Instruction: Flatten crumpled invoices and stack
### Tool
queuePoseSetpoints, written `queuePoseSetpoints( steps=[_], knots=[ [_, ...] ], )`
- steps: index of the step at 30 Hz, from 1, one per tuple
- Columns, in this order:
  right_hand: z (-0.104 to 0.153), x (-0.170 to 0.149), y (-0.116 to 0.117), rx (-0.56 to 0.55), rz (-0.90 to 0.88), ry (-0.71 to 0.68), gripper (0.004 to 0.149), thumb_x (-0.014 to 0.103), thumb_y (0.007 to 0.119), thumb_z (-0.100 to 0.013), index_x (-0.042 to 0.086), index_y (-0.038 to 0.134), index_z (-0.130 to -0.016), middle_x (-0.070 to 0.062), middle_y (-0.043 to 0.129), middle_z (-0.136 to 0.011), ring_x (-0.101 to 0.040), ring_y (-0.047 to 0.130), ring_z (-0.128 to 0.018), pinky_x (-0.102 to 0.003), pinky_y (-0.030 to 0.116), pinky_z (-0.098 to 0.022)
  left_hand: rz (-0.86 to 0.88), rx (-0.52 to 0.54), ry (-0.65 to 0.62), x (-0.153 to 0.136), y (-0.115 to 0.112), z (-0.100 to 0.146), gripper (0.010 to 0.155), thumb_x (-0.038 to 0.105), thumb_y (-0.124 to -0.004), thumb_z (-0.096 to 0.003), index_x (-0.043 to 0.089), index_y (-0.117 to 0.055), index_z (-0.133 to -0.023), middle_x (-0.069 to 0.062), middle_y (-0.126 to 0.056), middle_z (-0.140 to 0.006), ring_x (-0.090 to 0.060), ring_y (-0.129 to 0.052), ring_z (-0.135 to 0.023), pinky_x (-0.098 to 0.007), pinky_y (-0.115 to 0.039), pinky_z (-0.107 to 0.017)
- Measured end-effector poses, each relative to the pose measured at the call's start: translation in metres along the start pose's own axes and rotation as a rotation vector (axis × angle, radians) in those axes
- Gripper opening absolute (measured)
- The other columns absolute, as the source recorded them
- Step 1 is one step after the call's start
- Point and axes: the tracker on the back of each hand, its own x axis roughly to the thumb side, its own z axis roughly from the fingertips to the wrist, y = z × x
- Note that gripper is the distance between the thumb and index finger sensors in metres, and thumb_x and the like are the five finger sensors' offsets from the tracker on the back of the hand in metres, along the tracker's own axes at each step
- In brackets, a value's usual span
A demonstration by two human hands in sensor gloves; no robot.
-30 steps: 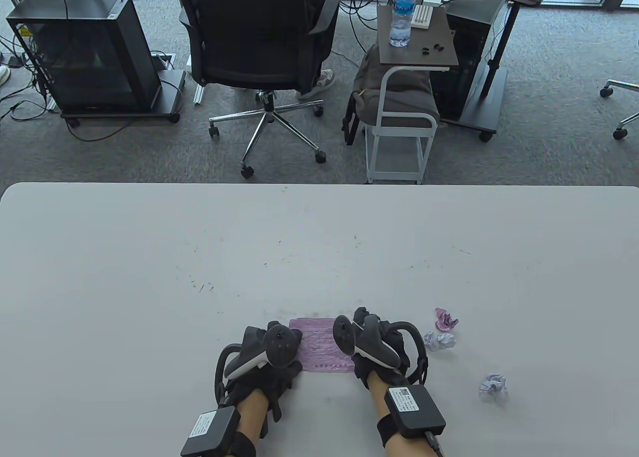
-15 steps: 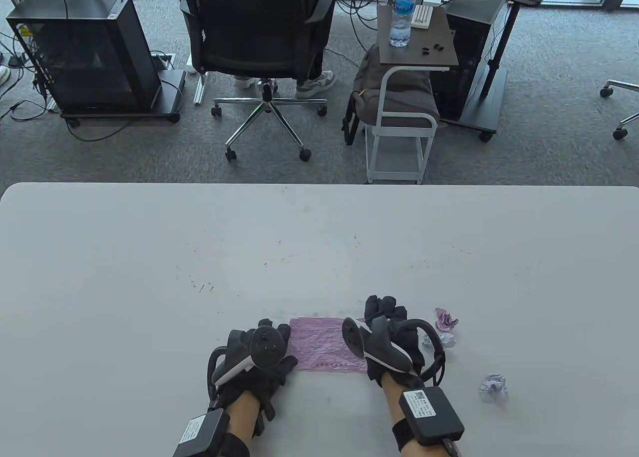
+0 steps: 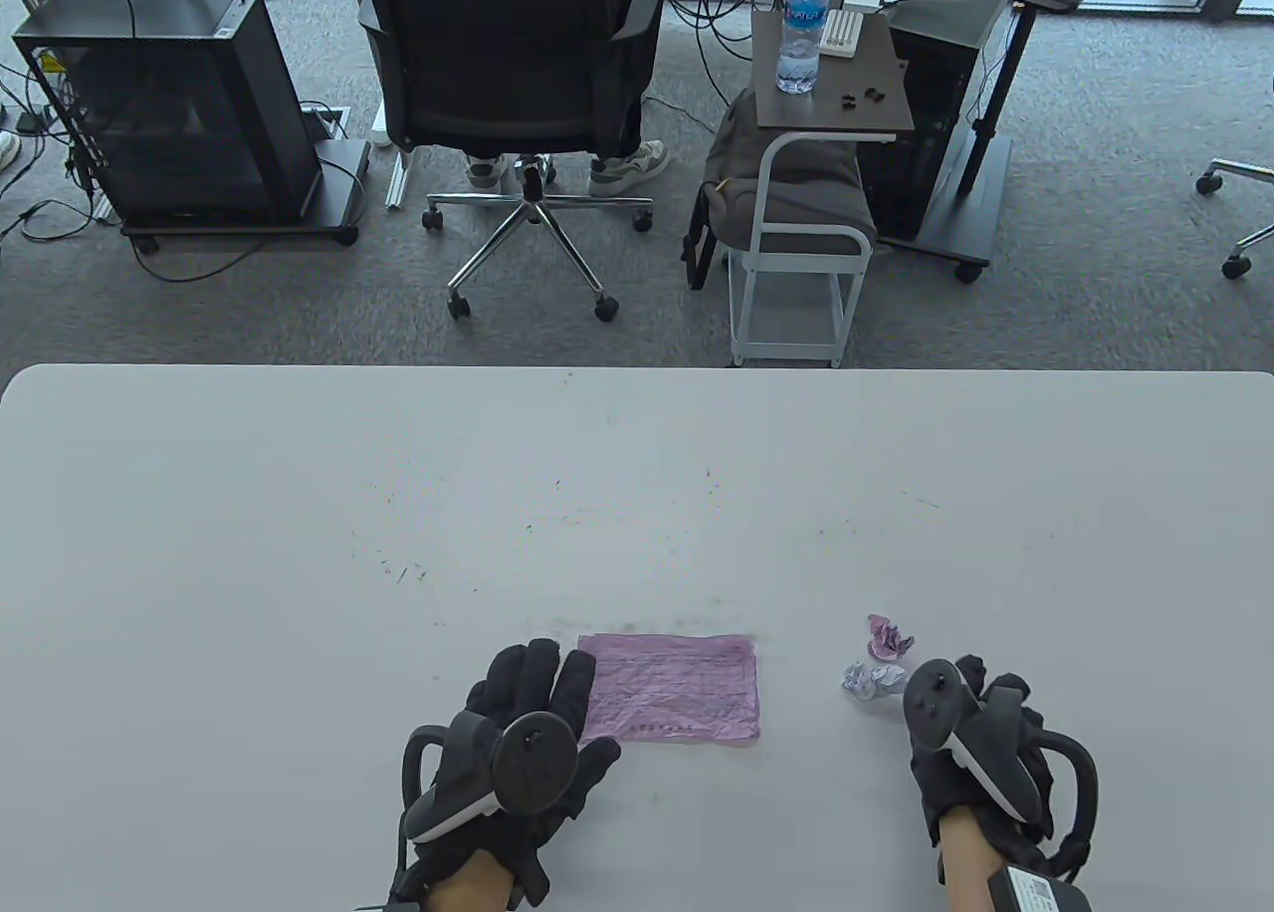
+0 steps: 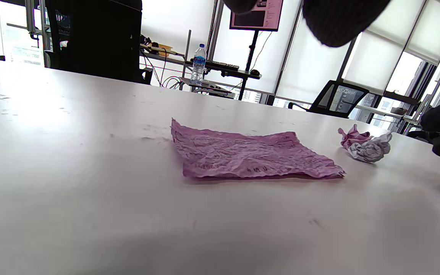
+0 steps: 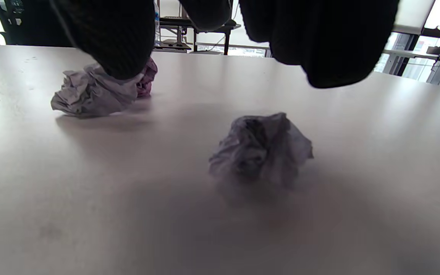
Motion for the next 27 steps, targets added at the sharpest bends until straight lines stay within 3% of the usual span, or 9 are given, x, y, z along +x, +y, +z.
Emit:
queuePoseSetpoints(
  steps=[5,7,9,12,14,18,21,23,27],
  knots=[
    [-0.003,-0.016,0.031,0.139,-0.106,0.045,0.078,0.045,0.079,-0.053,0.011,0.034,-0.107,-0.039,0.047,-0.103,-0.055,0.067,-0.082,-0.051,0.080,-0.049,0.034,-0.002,-0.008,0.001,-0.014,0.006,0.077,0.052,-0.070,-0.0585,0.012,-0.038,-0.115,-0.022,-0.021,-0.113,-0.057,-0.022,-0.103,-0.072,-0.039,-0.067],
    [-0.004,-0.017,0.030,0.114,-0.080,0.045,0.072,0.041,0.078,-0.053,0.011,0.039,-0.106,-0.035,0.054,-0.099,-0.051,0.069,-0.077,-0.048,0.081,-0.049,0.061,0.000,0.001,-0.004,-0.013,0.006,0.076,0.051,-0.070,-0.0585,0.011,-0.039,-0.115,-0.022,-0.022,-0.112,-0.057,-0.023,-0.103,-0.072,-0.039,-0.067],
    [-0.005,-0.019,0.030,0.091,-0.085,0.054,0.064,0.032,0.080,-0.052,0.009,0.049,-0.103,-0.028,0.065,-0.093,-0.042,0.078,-0.069,-0.041,0.085,-0.044,0.058,0.087,-0.012,-0.007,-0.011,0.006,0.074,0.050,-0.071,-0.0580,0.010,-0.044,-0.114,-0.023,-0.030,-0.112,-0.057,-0.032,-0.102,-0.071,-0.044,-0.066],
    [-0.005,-0.015,0.028,0.106,-0.104,0.068,0.060,0.026,0.083,-0.052,0.006,0.055,-0.101,-0.028,0.070,-0.087,-0.040,0.083,-0.063,-0.038,0.087,-0.039,0.073,0.070,-0.025,-0.005,-0.011,0.007,0.074,0.050,-0.071,-0.0581,0.010,-0.044,-0.114,-0.023,-0.030,-0.112,-0.058,-0.033,-0.102,-0.070,-0.045,-0.066],
    [-0.003,-0.010,0.025,0.122,-0.084,0.041,0.060,0.027,0.083,-0.051,0.006,0.056,-0.100,-0.026,0.076,-0.083,-0.036,0.088,-0.058,-0.034,0.089,-0.035,0.087,0.074,-0.044,-0.003,-0.010,0.007,0.074,0.050,-0.071,-0.0581,0.009,-0.044,-0.114,-0.023,-0.030,-0.112,-0.057,-0.034,-0.102,-0.069,-0.047,-0.066],
    [0.008,0.000,0.004,0.045,-0.338,-0.092,0.056,0.034,0.085,-0.049,0.006,0.067,-0.094,-0.019,0.090,-0.068,-0.026,0.096,-0.041,-0.029,0.089,-0.020,0.141,0.082,-0.086,-0.003,-0.006,0.008,0.074,0.050,-0.071,-0.0580,0.010,-0.044,-0.114,-0.023,-0.031,-0.112,-0.057,-0.040,-0.101,-0.068,-0.050,-0.067],
    [0.017,0.013,-0.017,0.069,-0.549,-0.264,0.047,0.036,0.083,-0.052,0.010,0.075,-0.090,-0.017,0.094,-0.062,-0.025,0.097,-0.035,-0.029,0.088,-0.016,0.240,0.074,-0.133,-0.002,-0.004,0.007,0.074,0.048,-0.073,-0.0579,0.010,-0.044,-0.114,-0.023,-0.030,-0.112,-0.057,-0.042,-0.101,-0.066,-0.053,-0.066],
    [0.025,0.025,-0.028,0.109,-0.637,-0.363,0.044,0.036,0.082,-0.052,0.012,0.077,-0.088,-0.018,0.094,-0.060,-0.025,0.096,-0.034,-0.029,0.087,-0.015,0.298,0.061,-0.162,0.001,-0.004,0.006,0.075,0.047,-0.074,-0.0577,0.009,-0.043,-0.114,-0.023,-0.030,-0.112,-0.056,-0.044,-0.100,-0.065,-0.055,-0.066],
    [0.051,0.058,-0.051,0.086,-0.698,-0.568,0.045,0.037,0.079,-0.052,0.013,0.077,-0.089,-0.017,0.094,-0.062,-0.025,0.096,-0.035,-0.029,0.087,-0.016,0.356,0.042,-0.228,0.008,-0.004,0.007,0.076,0.044,-0.076,-0.0572,0.009,-0.041,-0.114,-0.024,-0.033,-0.112,-0.051,-0.059,-0.097,-0.061,-0.064,-0.064]
  ],
)
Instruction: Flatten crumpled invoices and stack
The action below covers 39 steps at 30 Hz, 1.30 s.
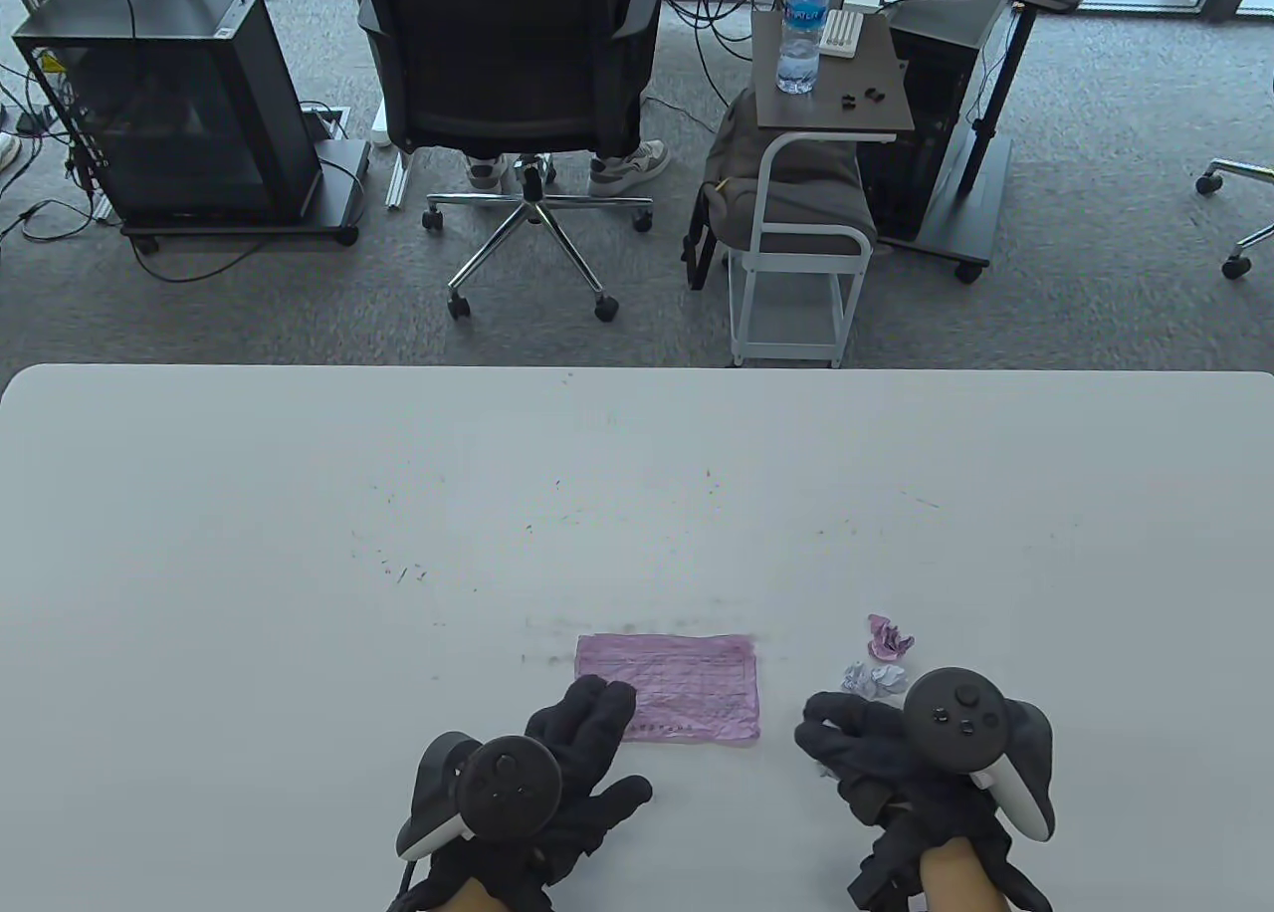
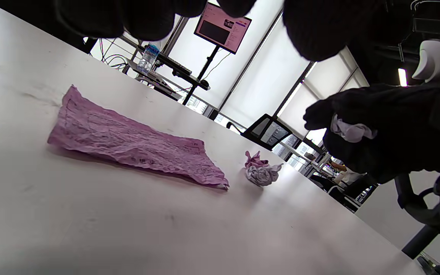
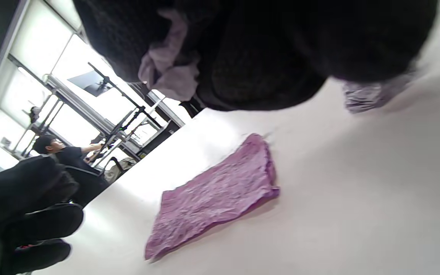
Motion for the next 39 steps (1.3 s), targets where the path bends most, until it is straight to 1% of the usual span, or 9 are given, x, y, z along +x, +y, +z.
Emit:
queuePoseSetpoints(
  steps=[2,6,10,12,15,19,25,30,39],
  knots=[
    [0.002,0.026,0.010,0.014,-0.021,-0.076,0.050,0.034,0.073,-0.054,0.007,0.068,-0.095,-0.020,0.090,-0.070,-0.028,0.096,-0.043,-0.030,0.090,-0.022,0.029,0.003,-0.028,0.005,0.001,0.001,0.075,0.042,-0.077,-0.0572,0.009,-0.041,-0.114,-0.025,-0.039,-0.110,-0.048,-0.069,-0.093,-0.058,-0.068,-0.062],
    [0.008,0.055,0.039,0.153,-0.141,-0.164,0.052,0.019,0.070,-0.055,0.001,0.054,-0.101,-0.029,0.076,-0.085,-0.039,0.090,-0.060,-0.038,0.091,-0.037,0.039,0.005,-0.054,0.010,0.003,0.004,0.069,0.037,-0.077,-0.0575,0.007,-0.047,-0.112,-0.023,-0.061,-0.103,-0.042,-0.084,-0.084,-0.055,-0.075,-0.057],
    [0.009,0.056,0.069,0.031,-0.164,-0.310,0.053,0.013,0.077,-0.051,0.002,0.059,-0.099,-0.030,0.077,-0.086,-0.040,0.092,-0.061,-0.038,0.093,-0.040,0.168,-0.026,-0.098,0.013,-0.001,0.005,0.073,0.038,-0.078,-0.0570,0.006,-0.042,-0.113,-0.025,-0.060,-0.104,-0.042,-0.085,-0.084,-0.054,-0.077,-0.057],
    [0.009,0.056,0.077,0.066,-0.180,-0.329,0.052,0.015,0.079,-0.050,0.003,0.061,-0.097,-0.028,0.081,-0.084,-0.036,0.095,-0.059,-0.035,0.094,-0.038,0.223,-0.064,-0.099,0.014,-0.005,0.004,0.080,0.037,-0.079,-0.0568,0.005,-0.033,-0.113,-0.027,-0.053,-0.106,-0.046,-0.080,-0.089,-0.056,-0.074,-0.060],
    [0.013,0.055,0.078,-0.006,-0.165,-0.349,0.051,0.024,0.082,-0.049,0.001,0.066,-0.091,-0.020,0.092,-0.068,-0.027,0.100,-0.041,-0.030,0.093,-0.021,0.306,-0.090,-0.110,0.015,-0.011,0.000,0.082,0.031,-0.081,-0.0558,0.003,-0.029,-0.112,-0.027,-0.054,-0.105,-0.041,-0.086,-0.086,-0.053,-0.078,-0.059],
    [0.017,0.052,0.078,-0.005,-0.172,-0.367,0.050,0.029,0.080,-0.050,-0.001,0.067,-0.089,-0.011,0.095,-0.056,-0.020,0.100,-0.031,-0.028,0.091,-0.013,0.345,-0.042,-0.117,0.015,-0.013,0.000,0.077,0.028,-0.083,-0.0540,0.003,-0.038,-0.112,-0.026,-0.063,-0.100,-0.029,-0.094,-0.073,-0.051,-0.081,-0.057],
    [0.018,0.053,0.077,0.032,-0.175,-0.390,0.049,0.023,0.077,-0.051,-0.001,0.065,-0.092,-0.015,0.093,-0.065,-0.026,0.099,-0.041,-0.032,0.091,-0.021,0.301,0.051,-0.093,0.013,-0.007,0.003,0.064,0.025,-0.083,-0.0534,0.004,-0.055,-0.107,-0.019,-0.079,-0.088,-0.021,-0.100,-0.057,-0.051,-0.083,-0.054],
    [0.019,0.056,0.073,-0.015,-0.042,-0.423,0.052,0.021,0.081,-0.050,0.002,0.063,-0.095,-0.017,0.090,-0.072,-0.028,0.098,-0.046,-0.034,0.091,-0.025,0.313,0.045,-0.051,0.007,-0.003,0.005,0.059,0.027,-0.080,-0.0559,0.005,-0.059,-0.107,-0.018,-0.082,-0.084,-0.023,-0.100,-0.053,-0.051,-0.083,-0.052],
    [0.018,0.053,0.073,-0.039,-0.019,-0.425,0.048,0.020,0.081,-0.050,0.007,0.067,-0.095,-0.017,0.091,-0.072,-0.029,0.098,-0.047,-0.035,0.091,-0.026,0.331,0.033,-0.007,0.001,-0.007,0.004,0.046,0.031,-0.072,-0.0586,0.003,-0.074,-0.095,-0.013,-0.091,-0.072,-0.022,-0.103,-0.043,-0.052,-0.085,-0.048]
  ],
)
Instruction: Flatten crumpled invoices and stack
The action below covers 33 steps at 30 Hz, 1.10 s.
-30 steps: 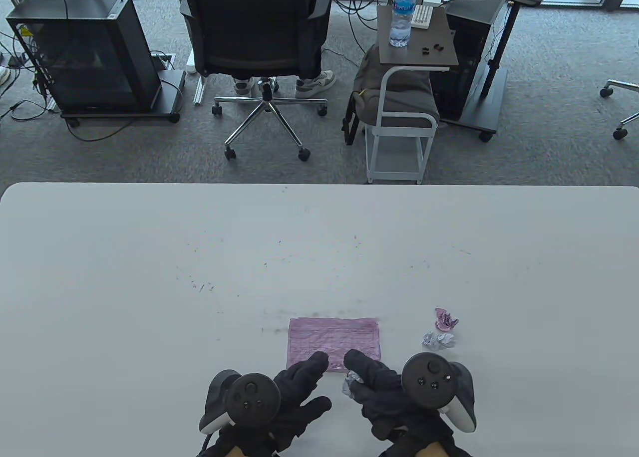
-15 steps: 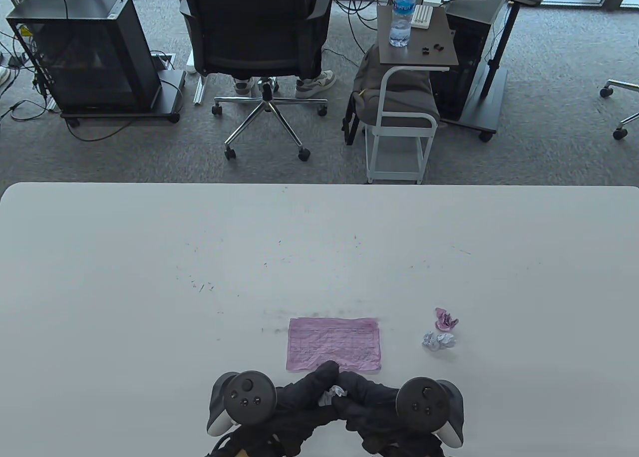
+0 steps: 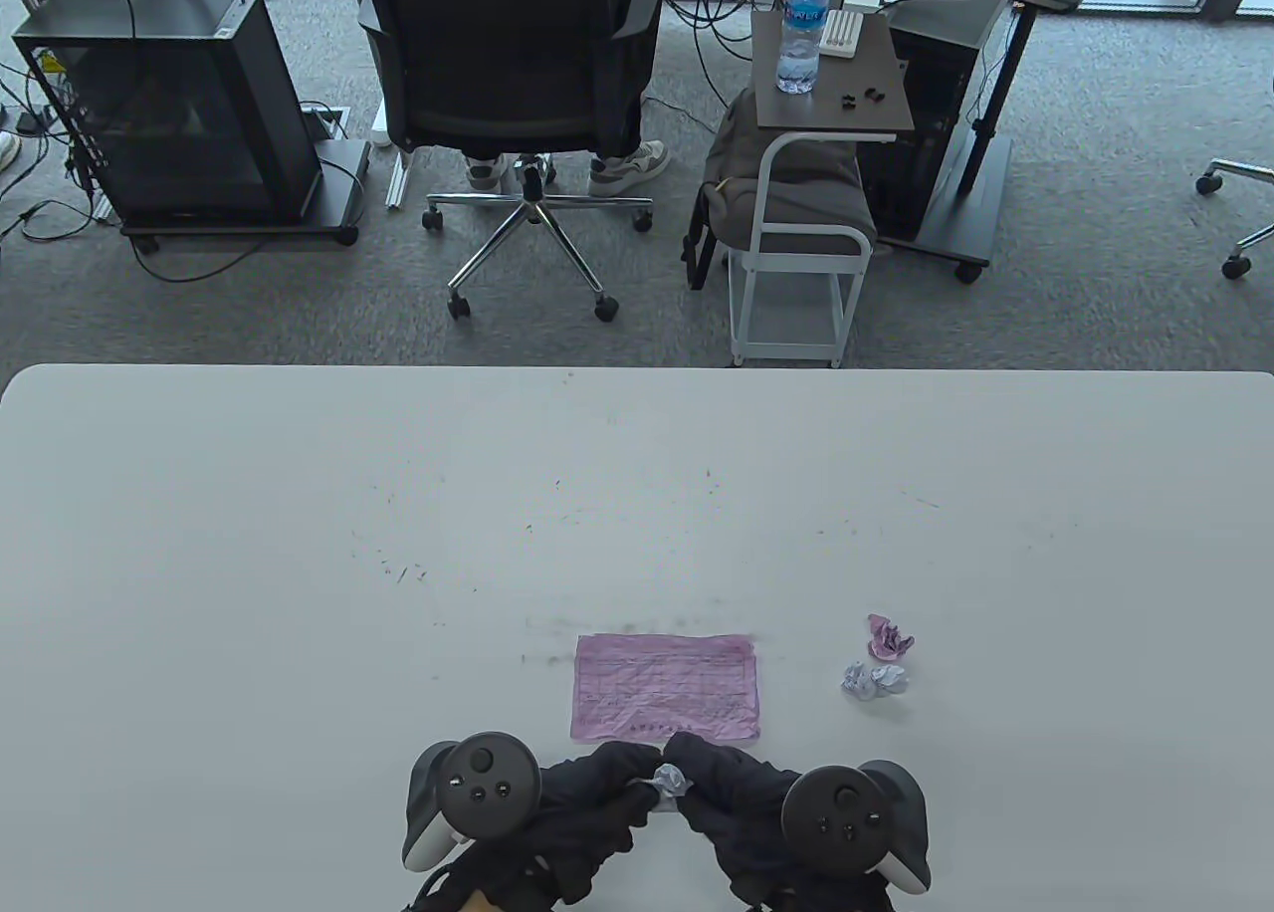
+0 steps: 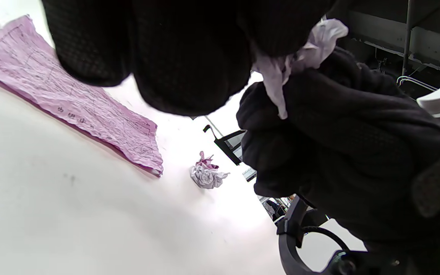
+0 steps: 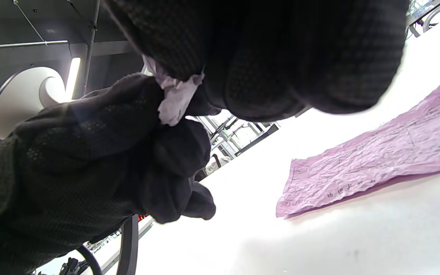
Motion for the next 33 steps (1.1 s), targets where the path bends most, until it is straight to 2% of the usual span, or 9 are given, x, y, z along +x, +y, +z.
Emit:
queuePoseSetpoints(
  steps=[4,12,14,17,19,21,22,24,33],
  knots=[
    [0.001,-0.001,-0.002,-0.027,-0.034,0.001,0.051,0.020,0.080,-0.050,0.006,0.064,-0.096,-0.017,0.090,-0.073,-0.029,0.098,-0.048,-0.035,0.091,-0.027,0.048,0.041,0.030,-0.004,0.002,0.002,0.045,0.033,-0.068,-0.0596,0.004,-0.077,-0.093,-0.014,-0.092,-0.073,-0.024,-0.105,-0.044,-0.052,-0.085,-0.048],
    [0.002,-0.003,-0.002,-0.035,-0.127,-0.001,0.056,0.021,0.081,-0.050,0.003,0.059,-0.098,-0.016,0.088,-0.074,-0.028,0.097,-0.049,-0.035,0.091,-0.028,0.269,0.093,0.049,-0.011,0.004,0.004,0.044,0.027,-0.068,-0.0601,0.008,-0.068,-0.100,-0.017,-0.081,-0.089,-0.031,-0.100,-0.063,-0.056,-0.079,-0.056],
    [0.003,-0.004,-0.003,-0.053,-0.113,-0.010,0.068,0.034,0.082,-0.050,0.003,0.050,-0.102,-0.020,0.079,-0.085,-0.034,0.092,-0.060,-0.041,0.089,-0.037,0.216,0.109,0.027,-0.009,0.007,0.005,0.044,0.025,-0.071,-0.0589,0.010,-0.066,-0.100,-0.015,-0.080,-0.089,-0.029,-0.099,-0.063,-0.056,-0.079,-0.056],
    [0.003,-0.005,0.000,0.011,-0.146,-0.017,0.084,0.049,0.078,-0.048,0.004,0.038,-0.106,-0.030,0.060,-0.100,-0.042,0.082,-0.073,-0.048,0.083,-0.045,0.115,0.126,-0.007,-0.001,0.007,0.005,0.044,0.020,-0.075,-0.0574,0.014,-0.064,-0.099,-0.012,-0.076,-0.091,-0.028,-0.097,-0.065,-0.056,-0.078,-0.058],
    [0.002,-0.005,0.004,0.007,-0.172,-0.026,0.078,0.049,0.077,-0.049,0.006,0.045,-0.105,-0.030,0.066,-0.097,-0.042,0.085,-0.070,-0.048,0.084,-0.044,0.080,0.103,-0.036,0.004,0.003,0.004,0.044,0.020,-0.076,-0.0570,0.014,-0.064,-0.099,-0.012,-0.076,-0.090,-0.027,-0.097,-0.064,-0.056,-0.078,-0.058],
    [0.000,-0.004,0.006,-0.007,-0.171,-0.019,0.059,0.037,0.079,-0.051,0.005,0.060,-0.097,-0.023,0.083,-0.083,-0.034,0.094,-0.058,-0.045,0.088,-0.038,0.041,0.093,-0.048,0.007,0.001,0.003,0.045,0.019,-0.077,-0.0564,0.013,-0.064,-0.099,-0.012,-0.076,-0.090,-0.027,-0.097,-0.063,-0.055,-0.078,-0.058],
    [0.001,-0.004,0.004,-0.055,-0.161,-0.016,0.054,0.032,0.079,-0.052,0.005,0.063,-0.095,-0.020,0.088,-0.078,-0.030,0.097,-0.053,-0.041,0.090,-0.035,0.023,0.087,-0.055,0.008,0.001,0.003,0.046,0.019,-0.077,-0.0562,0.012,-0.063,-0.099,-0.012,-0.076,-0.090,-0.027,-0.098,-0.062,-0.055,-0.079,-0.058],
    [0.001,-0.007,0.000,-0.109,-0.187,-0.001,0.045,0.029,0.080,-0.050,0.008,0.072,-0.089,-0.018,0.092,-0.072,-0.028,0.099,-0.048,-0.040,0.091,-0.031,0.054,0.093,-0.061,0.007,0.002,0.003,0.051,0.019,-0.077,-0.0561,0.011,-0.060,-0.103,-0.012,-0.076,-0.091,-0.026,-0.098,-0.063,-0.054,-0.079,-0.059],
    [0.005,-0.019,-0.008,-0.177,-0.308,0.090,0.041,0.027,0.078,-0.051,0.010,0.074,-0.088,-0.018,0.094,-0.071,-0.028,0.100,-0.046,-0.040,0.091,-0.030,0.091,0.136,-0.068,0.004,0.007,0.005,0.055,0.018,-0.078,-0.0555,0.011,-0.057,-0.105,-0.012,-0.074,-0.093,-0.026,-0.097,-0.067,-0.054,-0.078,-0.060]
  ],
)
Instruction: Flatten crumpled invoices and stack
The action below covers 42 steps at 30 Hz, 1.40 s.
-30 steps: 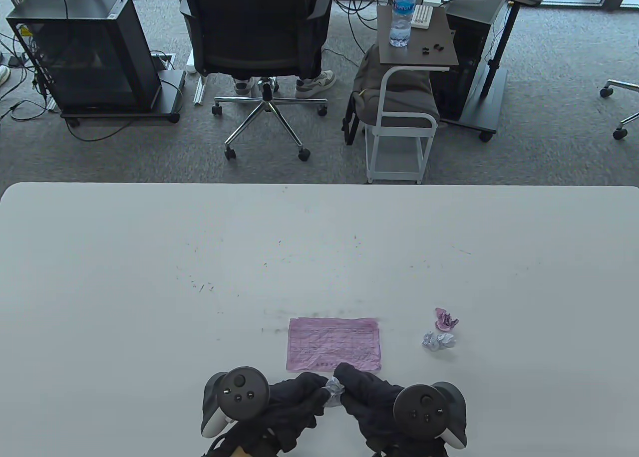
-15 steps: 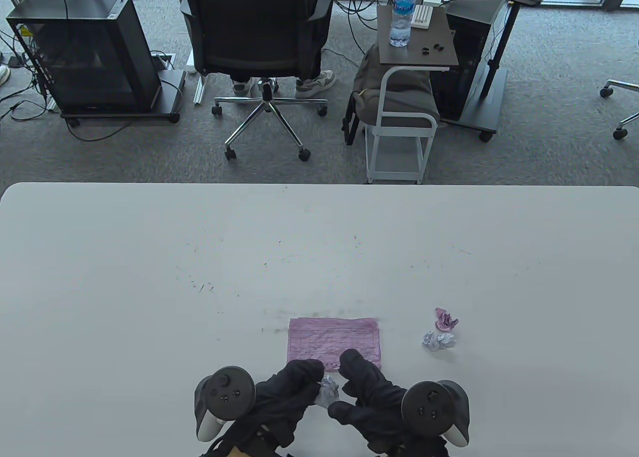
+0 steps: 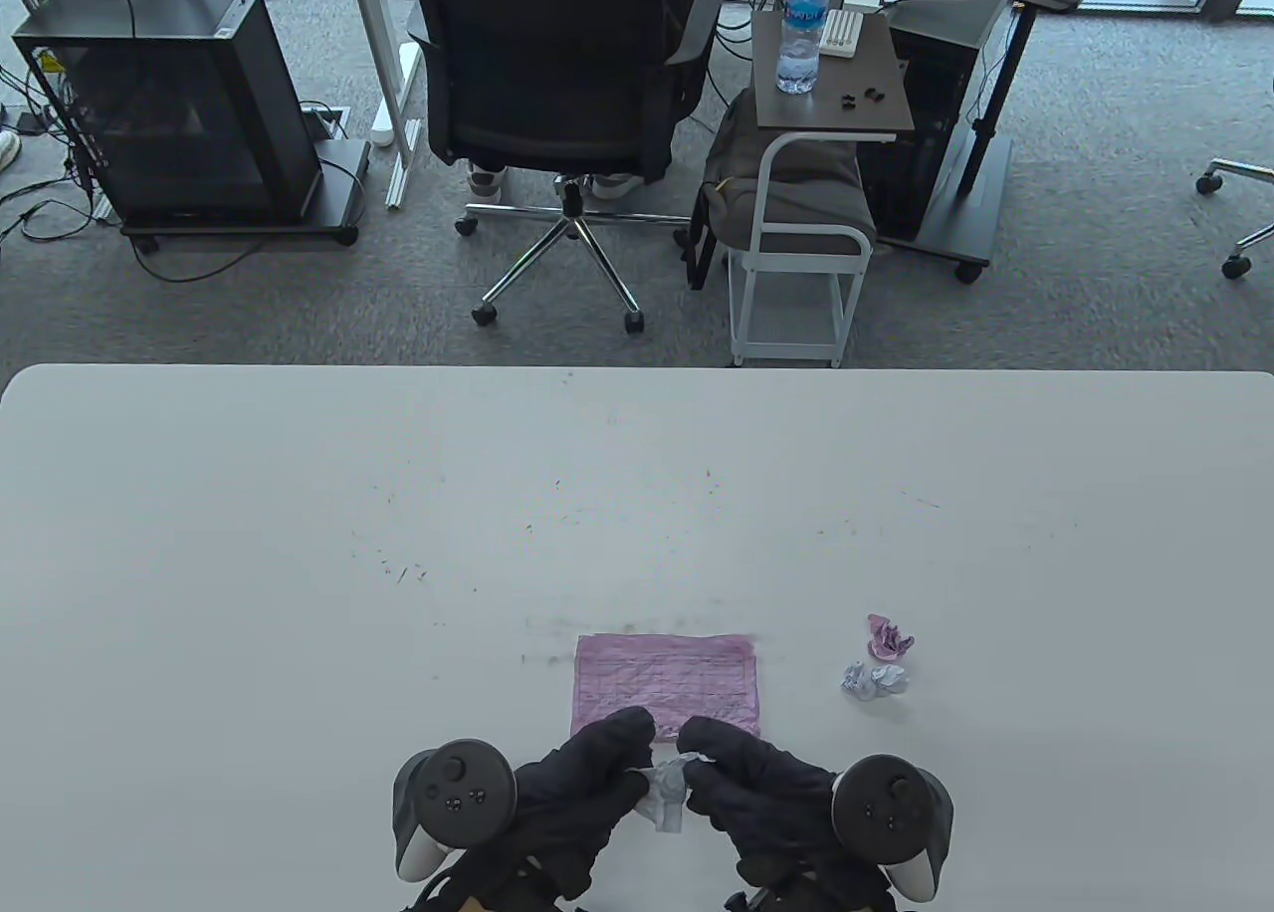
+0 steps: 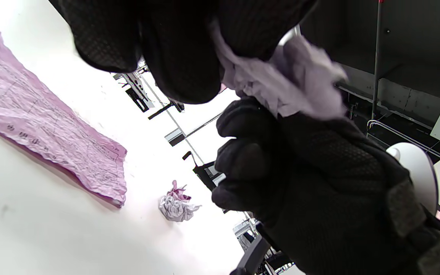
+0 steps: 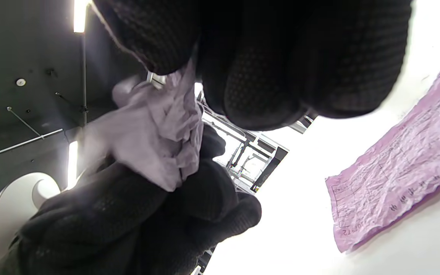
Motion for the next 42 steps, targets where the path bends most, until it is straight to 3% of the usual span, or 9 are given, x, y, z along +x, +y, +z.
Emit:
queuePoseSetpoints(
  steps=[8,12,19,21,23,25,29,32,42],
  knots=[
    [-0.001,-0.006,-0.006,-0.022,0.040,0.058,0.041,0.026,0.077,-0.051,0.010,0.074,-0.089,-0.020,0.093,-0.072,-0.030,0.100,-0.047,-0.040,0.092,-0.030,0.043,0.012,-0.029,-0.002,0.006,0.001,0.044,0.010,-0.075,-0.0552,0.020,-0.075,-0.098,-0.008,-0.068,-0.098,-0.034,-0.089,-0.078,-0.058,-0.073,-0.063],
    [0.000,-0.009,-0.009,-0.080,-0.079,0.073,0.042,0.024,0.075,-0.052,0.010,0.070,-0.091,-0.022,0.091,-0.075,-0.032,0.101,-0.048,-0.040,0.093,-0.030,-0.079,-0.046,-0.097,0.007,0.001,0.000,0.037,0.008,-0.077,-0.0534,0.017,-0.087,-0.087,-0.012,-0.058,-0.102,-0.034,-0.084,-0.082,-0.057,-0.072,-0.064],
    [0.000,-0.008,-0.014,-0.103,-0.160,0.031,0.043,0.020,0.077,-0.051,0.009,0.067,-0.091,-0.018,0.092,-0.073,-0.028,0.100,-0.048,-0.039,0.092,-0.031,-0.153,-0.217,-0.106,0.012,-0.011,-0.003,0.038,0.009,-0.076,-0.0536,0.012,-0.085,-0.091,-0.017,-0.047,-0.109,-0.039,-0.075,-0.088,-0.059,-0.068,-0.065],
    [0.000,-0.005,-0.016,-0.104,-0.141,-0.004,0.043,0.020,0.078,-0.051,0.009,0.067,-0.091,-0.018,0.091,-0.073,-0.028,0.099,-0.048,-0.039,0.091,-0.032,-0.065,-0.259,-0.128,0.009,-0.009,-0.001,0.042,0.018,-0.073,-0.0568,0.013,-0.079,-0.098,-0.020,-0.037,-0.113,-0.047,-0.061,-0.096,-0.063,-0.062,-0.068],
    [0.000,-0.001,-0.017,-0.103,-0.083,-0.039,0.043,0.020,0.078,-0.051,0.010,0.067,-0.091,-0.017,0.091,-0.074,-0.028,0.099,-0.049,-0.039,0.091,-0.032,0.057,-0.206,-0.146,0.006,-0.005,0.001,0.064,0.042,-0.073,-0.0610,0.024,-0.046,-0.116,-0.022,-0.018,-0.116,-0.055,-0.045,-0.103,-0.069,-0.054,-0.070],
    [0.000,0.004,-0.015,-0.048,-0.052,-0.081,0.044,0.019,0.079,-0.051,0.011,0.066,-0.092,-0.016,0.090,-0.076,-0.028,0.098,-0.051,-0.040,0.091,-0.034,0.127,-0.130,-0.118,0.003,-0.002,0.001,0.076,0.051,-0.073,-0.0600,0.030,-0.025,-0.116,-0.020,-0.011,-0.115,-0.056,-0.040,-0.105,-0.070,-0.051,-0.070],
    [-0.001,0.012,-0.001,0.050,-0.110,-0.132,0.049,0.018,0.080,-0.050,0.010,0.062,-0.095,-0.017,0.087,-0.079,-0.030,0.096,-0.055,-0.042,0.089,-0.037,0.151,-0.251,0.007,-0.010,-0.012,-0.003,0.085,0.045,-0.077,-0.0591,0.009,-0.023,-0.114,-0.022,-0.041,-0.113,-0.053,-0.066,-0.099,-0.067,-0.062,-0.066],
    [-0.001,0.017,0.000,0.033,-0.088,-0.156,0.049,0.018,0.080,-0.050,0.010,0.062,-0.095,-0.017,0.087,-0.079,-0.029,0.096,-0.055,-0.041,0.089,-0.037,0.231,-0.310,0.047,-0.013,-0.022,-0.006,0.066,0.032,-0.080,-0.0582,0.008,-0.049,-0.111,-0.014,-0.077,-0.094,-0.038,-0.093,-0.078,-0.061,-0.073,-0.061],
    [0.002,0.004,-0.025,-0.154,-0.078,-0.072,0.046,0.018,0.079,-0.051,0.010,0.065,-0.093,-0.017,0.088,-0.077,-0.029,0.097,-0.052,-0.040,0.090,-0.034,0.246,-0.229,0.098,-0.019,-0.014,-0.006,0.047,0.030,-0.075,-0.0596,0.004,-0.072,-0.098,-0.008,-0.092,-0.070,-0.025,-0.103,-0.047,-0.054,-0.082,-0.052]
  ],
)
